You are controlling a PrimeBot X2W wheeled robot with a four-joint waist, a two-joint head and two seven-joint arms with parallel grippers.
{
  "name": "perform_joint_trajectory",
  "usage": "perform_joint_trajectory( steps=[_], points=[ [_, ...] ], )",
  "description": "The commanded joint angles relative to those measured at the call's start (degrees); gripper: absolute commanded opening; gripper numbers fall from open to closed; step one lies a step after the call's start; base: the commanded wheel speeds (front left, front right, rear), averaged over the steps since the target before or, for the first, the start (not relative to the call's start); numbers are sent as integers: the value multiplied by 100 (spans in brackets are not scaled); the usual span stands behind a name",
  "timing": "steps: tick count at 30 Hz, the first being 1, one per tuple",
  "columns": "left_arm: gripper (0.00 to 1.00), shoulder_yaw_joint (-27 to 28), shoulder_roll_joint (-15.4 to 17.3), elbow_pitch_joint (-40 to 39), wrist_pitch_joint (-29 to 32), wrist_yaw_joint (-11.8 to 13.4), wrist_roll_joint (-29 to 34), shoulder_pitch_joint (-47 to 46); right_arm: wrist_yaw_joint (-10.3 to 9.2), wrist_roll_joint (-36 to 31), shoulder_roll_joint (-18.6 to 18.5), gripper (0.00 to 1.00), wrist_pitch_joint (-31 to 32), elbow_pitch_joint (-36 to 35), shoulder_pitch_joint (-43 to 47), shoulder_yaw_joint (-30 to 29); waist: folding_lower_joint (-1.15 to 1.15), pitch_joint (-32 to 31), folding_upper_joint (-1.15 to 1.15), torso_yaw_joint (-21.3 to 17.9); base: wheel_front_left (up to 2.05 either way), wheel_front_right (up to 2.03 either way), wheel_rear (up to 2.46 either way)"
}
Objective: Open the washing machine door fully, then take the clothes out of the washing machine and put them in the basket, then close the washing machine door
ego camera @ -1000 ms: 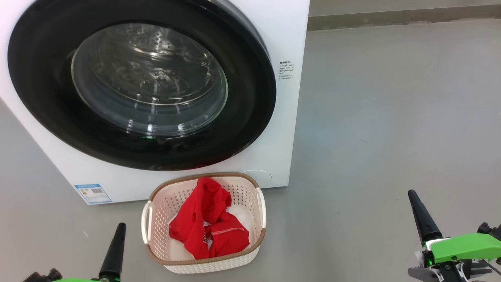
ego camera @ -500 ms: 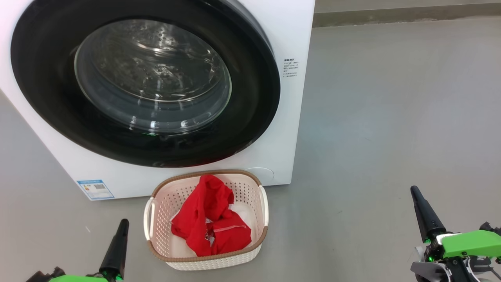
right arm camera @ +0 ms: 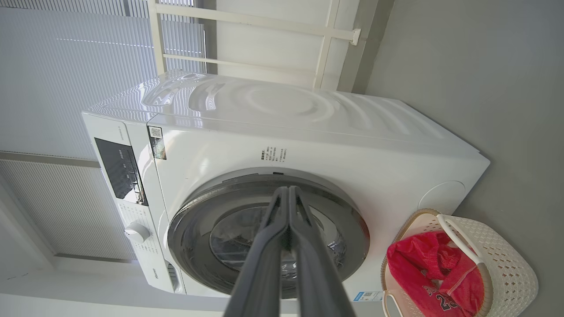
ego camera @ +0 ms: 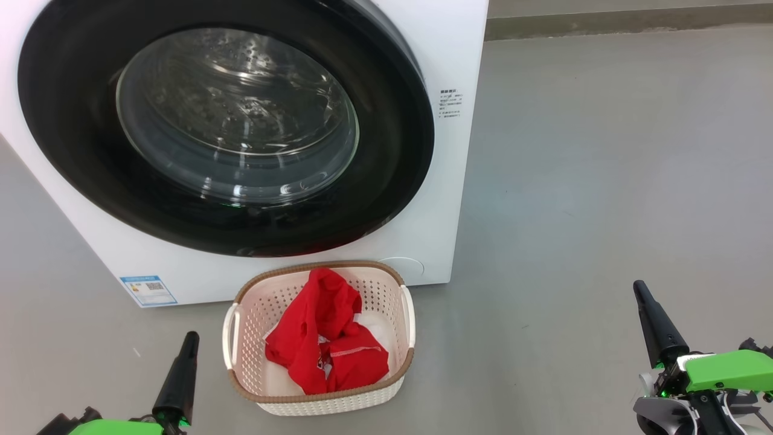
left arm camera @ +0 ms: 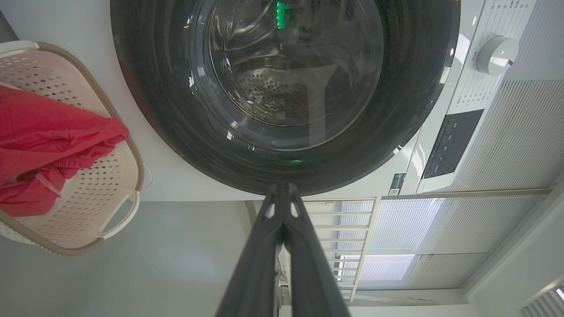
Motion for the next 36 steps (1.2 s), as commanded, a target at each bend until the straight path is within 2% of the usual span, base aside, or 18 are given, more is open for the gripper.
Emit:
perform_joint_trajectory(
  steps=[1,36],
  points=[
    [0,150,121,-117,44,-42,-38,-228,-2,32,-88,0,36,-143,-239,86,0,0,0,0,0,0,0],
    [0,149,121,-118,43,-42,-39,-228,-2,10,-70,0,57,-141,-241,60,0,0,0,0,0,0,0]
  ],
)
